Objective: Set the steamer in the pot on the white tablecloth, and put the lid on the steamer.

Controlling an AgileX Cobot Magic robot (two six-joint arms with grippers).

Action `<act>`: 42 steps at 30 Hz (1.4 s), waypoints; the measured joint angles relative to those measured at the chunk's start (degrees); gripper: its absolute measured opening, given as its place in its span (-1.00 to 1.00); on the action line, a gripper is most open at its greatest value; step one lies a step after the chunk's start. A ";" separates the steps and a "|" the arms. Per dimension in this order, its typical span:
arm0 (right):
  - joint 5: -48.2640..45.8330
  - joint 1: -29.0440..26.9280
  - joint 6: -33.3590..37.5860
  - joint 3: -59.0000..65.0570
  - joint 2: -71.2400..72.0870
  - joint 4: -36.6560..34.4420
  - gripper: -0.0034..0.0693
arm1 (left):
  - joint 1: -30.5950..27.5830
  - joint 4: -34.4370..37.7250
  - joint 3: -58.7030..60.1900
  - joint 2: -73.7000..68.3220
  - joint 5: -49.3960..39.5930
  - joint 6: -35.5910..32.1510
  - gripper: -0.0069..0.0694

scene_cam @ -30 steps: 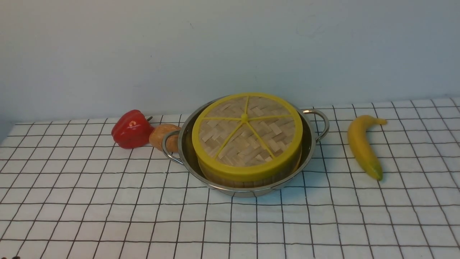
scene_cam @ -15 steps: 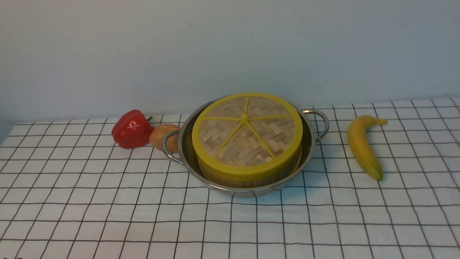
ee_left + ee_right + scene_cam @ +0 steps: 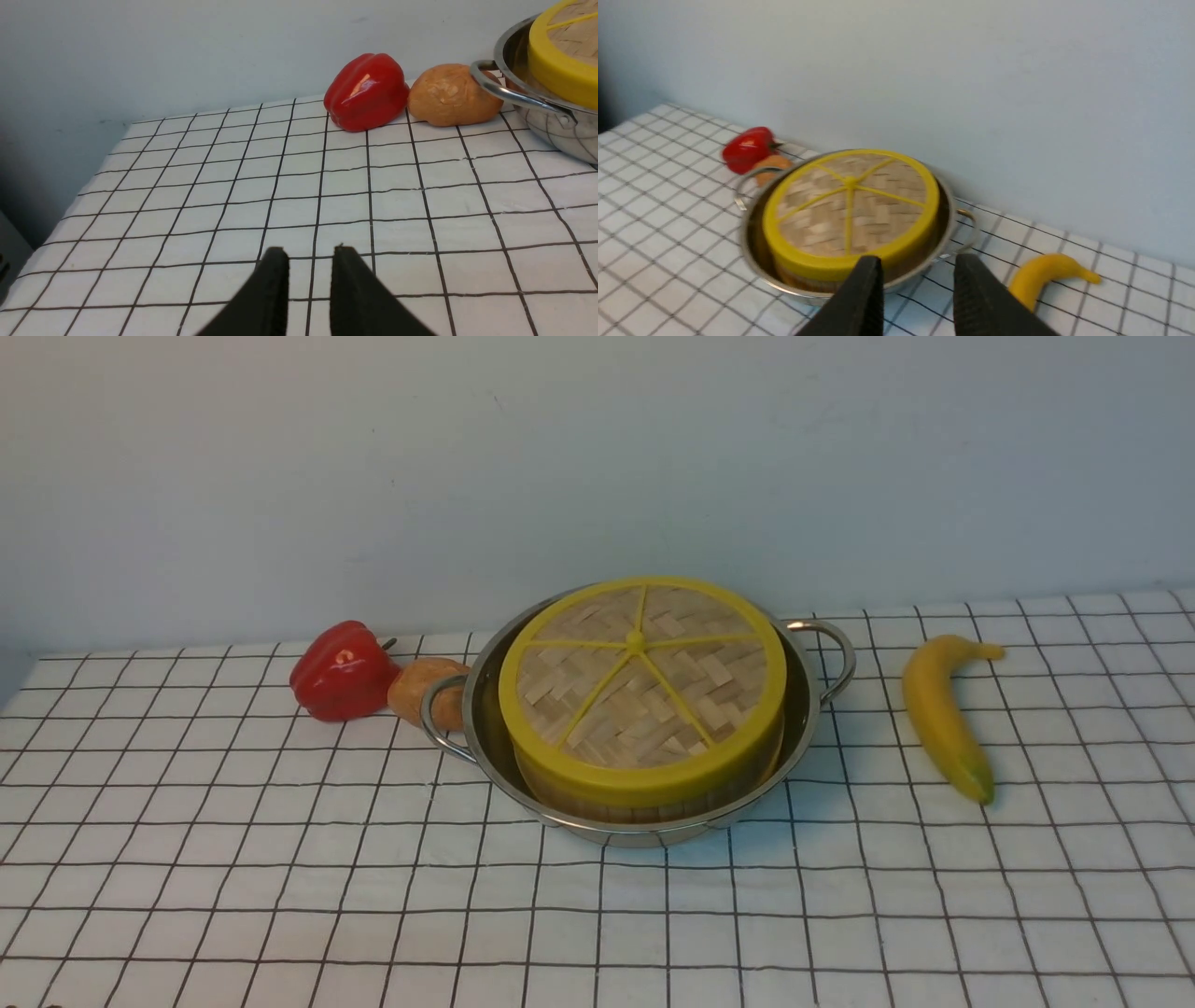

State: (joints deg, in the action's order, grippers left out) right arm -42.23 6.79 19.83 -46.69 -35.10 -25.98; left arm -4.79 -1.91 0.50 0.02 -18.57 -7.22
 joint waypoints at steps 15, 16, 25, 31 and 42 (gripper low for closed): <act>23.75 -13.27 0.00 30.29 24.24 0.41 -0.25 | 0.00 0.00 0.00 0.00 0.00 0.00 -0.43; 24.04 -13.27 0.00 30.95 25.61 0.47 -0.25 | 0.00 0.00 0.00 0.00 0.00 0.00 -0.43; 24.56 -7.08 0.00 34.53 33.24 1.32 -0.25 | 0.00 0.00 0.00 0.00 0.00 0.00 -0.40; 24.98 -5.76 0.00 36.47 34.95 3.23 -0.25 | 0.00 0.00 0.00 0.00 0.00 0.00 -0.37; 27.60 -5.76 -2.27 41.31 34.95 3.60 -0.25 | 0.00 0.00 0.00 0.00 -0.05 0.00 -0.32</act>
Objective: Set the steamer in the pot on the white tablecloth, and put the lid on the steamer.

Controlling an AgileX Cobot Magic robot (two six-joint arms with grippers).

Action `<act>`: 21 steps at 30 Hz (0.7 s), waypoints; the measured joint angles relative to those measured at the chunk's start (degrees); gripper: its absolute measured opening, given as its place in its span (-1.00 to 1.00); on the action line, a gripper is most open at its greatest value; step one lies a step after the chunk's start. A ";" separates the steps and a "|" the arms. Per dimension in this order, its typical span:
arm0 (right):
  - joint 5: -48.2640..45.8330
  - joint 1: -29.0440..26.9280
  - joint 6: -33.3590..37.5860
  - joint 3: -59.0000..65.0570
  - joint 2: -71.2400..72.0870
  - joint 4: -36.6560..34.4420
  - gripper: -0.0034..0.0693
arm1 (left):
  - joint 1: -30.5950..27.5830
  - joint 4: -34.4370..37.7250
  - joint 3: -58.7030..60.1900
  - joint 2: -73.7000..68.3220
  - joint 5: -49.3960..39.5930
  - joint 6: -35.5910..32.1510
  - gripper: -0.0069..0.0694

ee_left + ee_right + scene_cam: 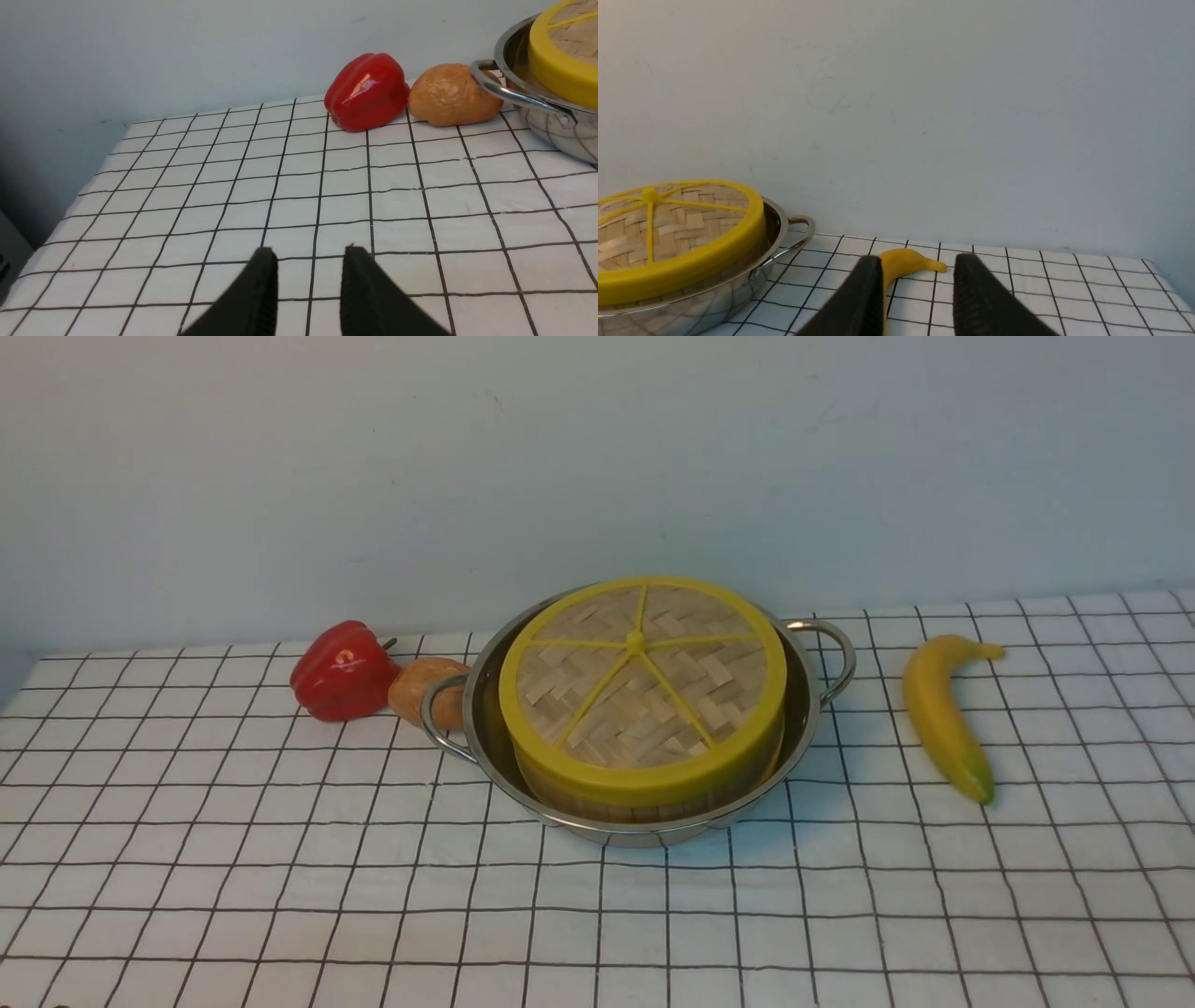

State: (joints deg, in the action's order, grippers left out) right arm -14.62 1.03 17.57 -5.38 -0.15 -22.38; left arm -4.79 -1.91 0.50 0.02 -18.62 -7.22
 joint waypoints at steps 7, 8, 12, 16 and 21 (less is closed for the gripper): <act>1.43 0.00 -4.85 2.81 0.00 0.01 -0.25 | 0.00 0.00 0.00 0.00 0.00 0.00 -0.29; 1.53 0.00 -5.51 3.31 0.00 0.01 -0.25 | 0.00 0.00 0.00 0.00 0.00 0.00 -0.28; 2.02 0.00 -6.25 5.14 0.00 0.07 -0.25 | 0.00 0.00 0.00 0.00 0.00 0.00 -0.26; 2.15 0.00 -6.59 5.83 0.00 0.13 -0.25 | 0.00 0.00 0.00 0.00 0.00 0.00 -0.24; 2.24 0.00 -6.59 5.83 0.00 0.13 -0.25 | 0.00 0.00 0.00 0.00 0.00 0.00 -0.23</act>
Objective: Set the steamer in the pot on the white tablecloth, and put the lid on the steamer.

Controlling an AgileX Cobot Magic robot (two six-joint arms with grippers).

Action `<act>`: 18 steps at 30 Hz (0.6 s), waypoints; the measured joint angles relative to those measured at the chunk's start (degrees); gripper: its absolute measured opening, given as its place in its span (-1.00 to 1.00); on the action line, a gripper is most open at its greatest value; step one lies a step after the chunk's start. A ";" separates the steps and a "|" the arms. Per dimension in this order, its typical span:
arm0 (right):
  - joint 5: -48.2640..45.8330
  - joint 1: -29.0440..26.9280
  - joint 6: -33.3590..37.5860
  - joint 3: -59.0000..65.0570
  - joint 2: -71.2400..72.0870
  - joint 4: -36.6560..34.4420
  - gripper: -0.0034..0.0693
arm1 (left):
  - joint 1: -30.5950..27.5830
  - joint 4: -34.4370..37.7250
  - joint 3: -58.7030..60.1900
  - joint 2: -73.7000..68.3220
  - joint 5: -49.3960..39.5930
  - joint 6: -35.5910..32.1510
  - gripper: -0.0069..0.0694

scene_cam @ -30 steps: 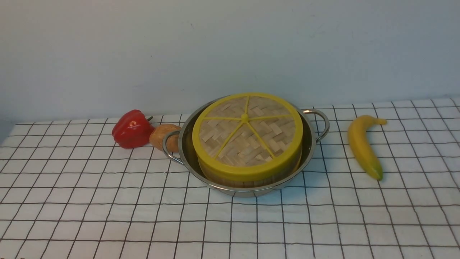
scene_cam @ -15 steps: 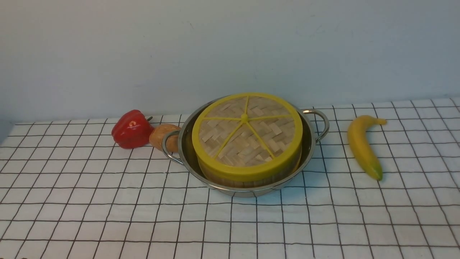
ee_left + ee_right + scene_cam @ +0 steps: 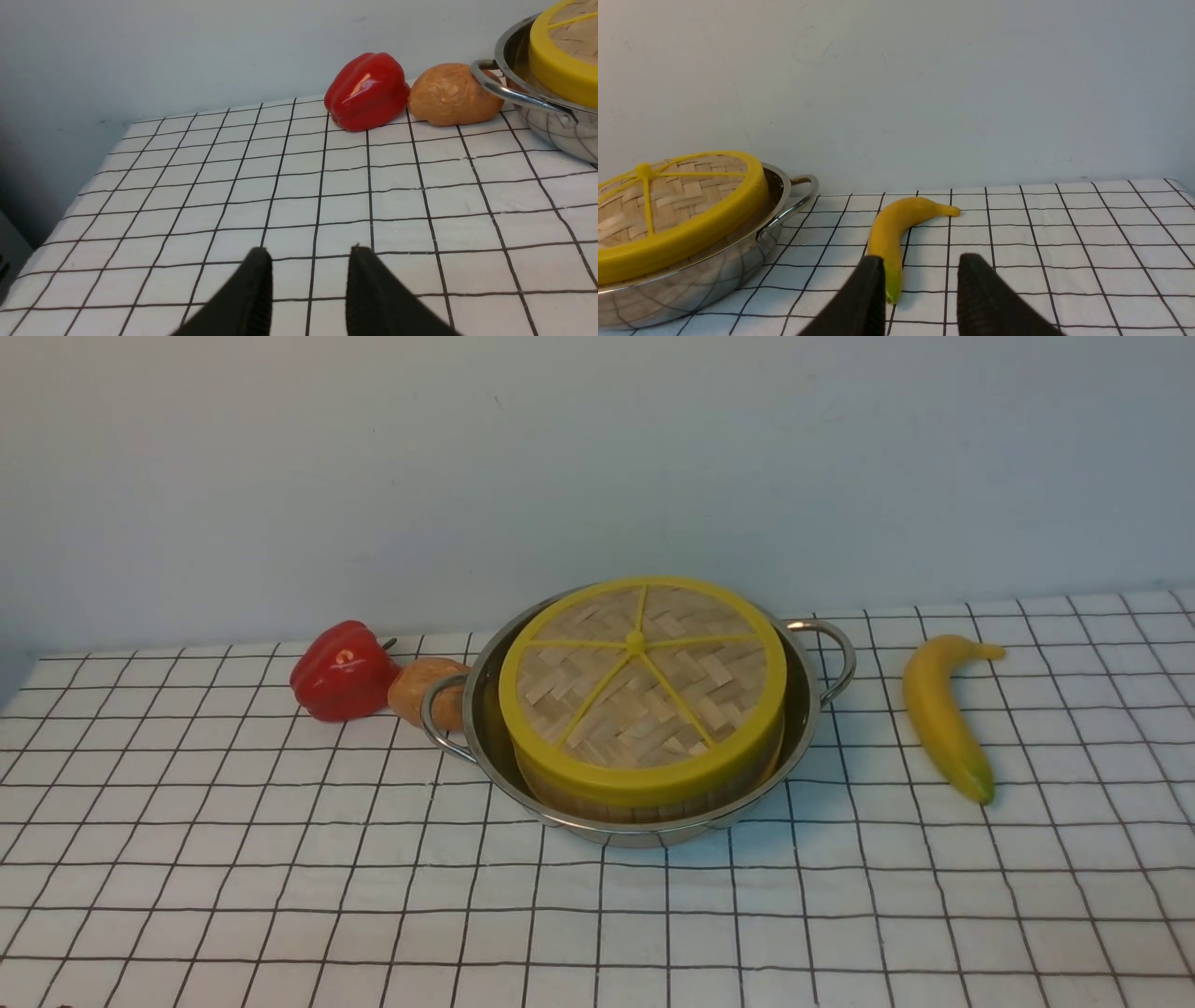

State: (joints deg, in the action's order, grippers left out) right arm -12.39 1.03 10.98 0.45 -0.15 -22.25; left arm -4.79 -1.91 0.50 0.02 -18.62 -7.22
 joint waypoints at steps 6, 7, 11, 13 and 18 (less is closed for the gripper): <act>0.00 0.00 -0.05 0.02 0.22 0.00 -0.25 | 0.00 0.00 0.00 0.00 0.00 -0.05 -0.19; 0.00 0.00 -0.05 0.02 0.22 0.00 -0.25 | 0.00 0.00 0.00 0.00 0.00 -0.05 -0.19; 0.00 0.00 -0.05 0.02 0.22 0.00 -0.25 | 0.00 0.00 0.00 0.00 0.00 -0.05 -0.18; 0.00 0.00 -0.05 0.02 0.22 0.00 -0.25 | 0.00 0.00 0.00 0.00 0.00 -0.05 -0.18; 0.00 0.00 -0.05 0.02 0.22 0.00 -0.25 | 0.00 0.00 0.00 0.00 0.00 -0.05 -0.18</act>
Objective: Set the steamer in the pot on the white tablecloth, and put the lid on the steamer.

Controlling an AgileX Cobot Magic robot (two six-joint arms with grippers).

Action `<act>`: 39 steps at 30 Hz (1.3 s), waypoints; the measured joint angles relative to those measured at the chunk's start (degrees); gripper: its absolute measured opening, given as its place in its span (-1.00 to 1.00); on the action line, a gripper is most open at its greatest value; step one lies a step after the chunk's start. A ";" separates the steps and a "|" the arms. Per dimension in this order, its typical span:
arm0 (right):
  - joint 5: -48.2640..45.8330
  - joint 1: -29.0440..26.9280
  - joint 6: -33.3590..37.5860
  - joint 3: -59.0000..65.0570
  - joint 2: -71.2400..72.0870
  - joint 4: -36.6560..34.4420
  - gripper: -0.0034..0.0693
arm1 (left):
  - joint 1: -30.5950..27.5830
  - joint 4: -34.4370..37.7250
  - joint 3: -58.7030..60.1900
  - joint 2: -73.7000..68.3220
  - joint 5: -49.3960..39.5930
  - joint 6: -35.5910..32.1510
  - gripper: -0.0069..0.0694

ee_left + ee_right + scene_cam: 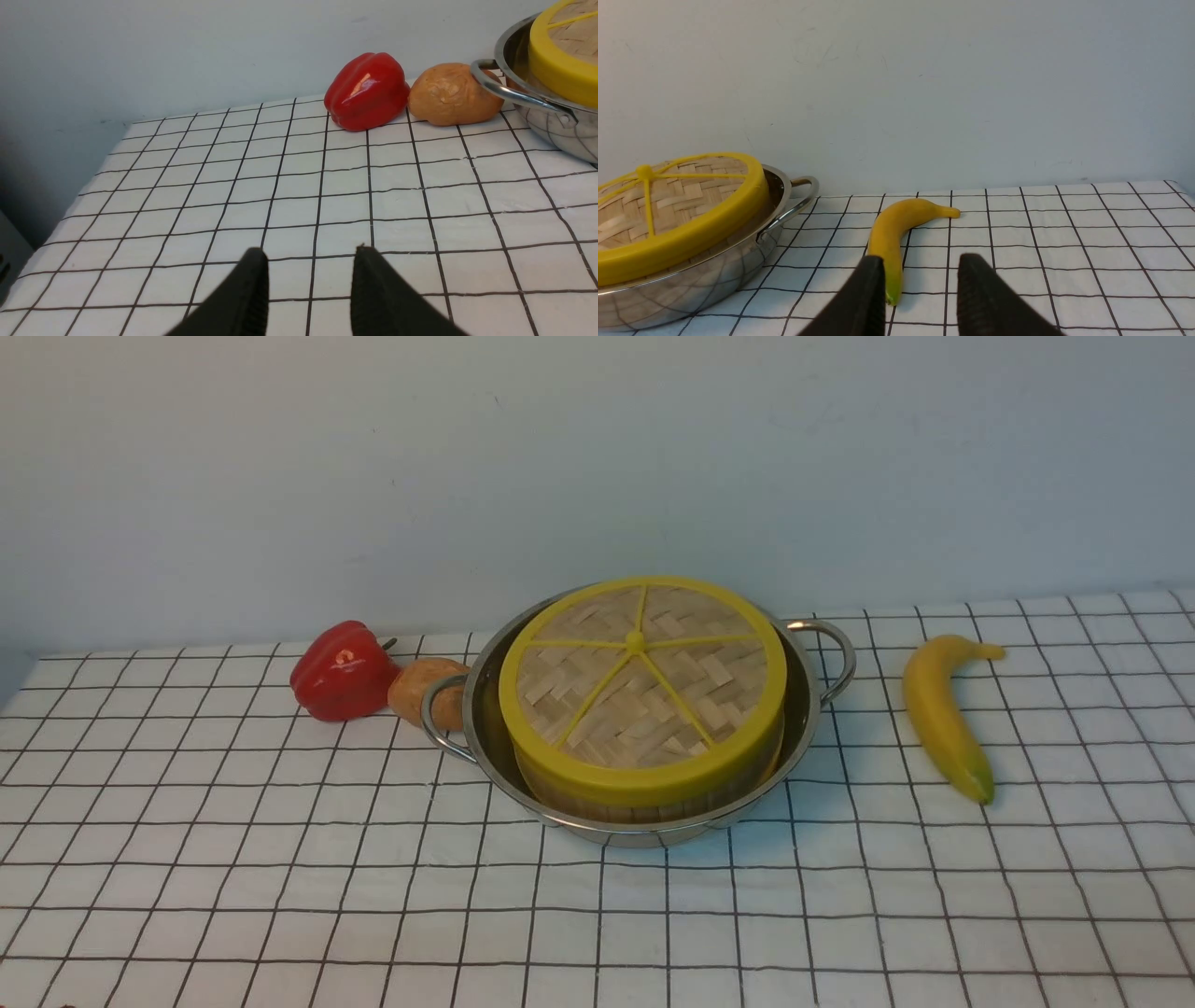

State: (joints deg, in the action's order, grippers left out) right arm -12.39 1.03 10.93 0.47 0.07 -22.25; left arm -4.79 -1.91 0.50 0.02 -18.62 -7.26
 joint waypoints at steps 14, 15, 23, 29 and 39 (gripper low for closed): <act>0.00 0.00 -1.36 0.00 0.00 0.00 -0.25 | 0.00 0.00 0.00 0.00 0.00 0.00 -0.18; 0.00 0.00 -1.42 0.00 0.00 0.00 -0.25 | 0.00 0.00 0.00 0.00 0.00 0.00 -0.18; 0.00 0.00 -1.50 0.05 0.00 0.00 -0.25 | 0.00 0.00 0.00 0.00 0.00 0.00 -0.18; 0.00 0.00 -1.50 0.05 0.00 -0.05 -0.25 | 0.00 0.00 0.00 0.00 0.00 -0.05 -0.18; 0.00 0.00 -1.50 0.05 0.00 -0.01 -0.25 | 0.00 0.00 0.00 0.00 0.00 -0.05 -0.18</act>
State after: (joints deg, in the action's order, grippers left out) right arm -12.39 1.03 9.44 0.52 0.07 -22.27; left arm -4.79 -1.91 0.50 0.02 -18.62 -7.32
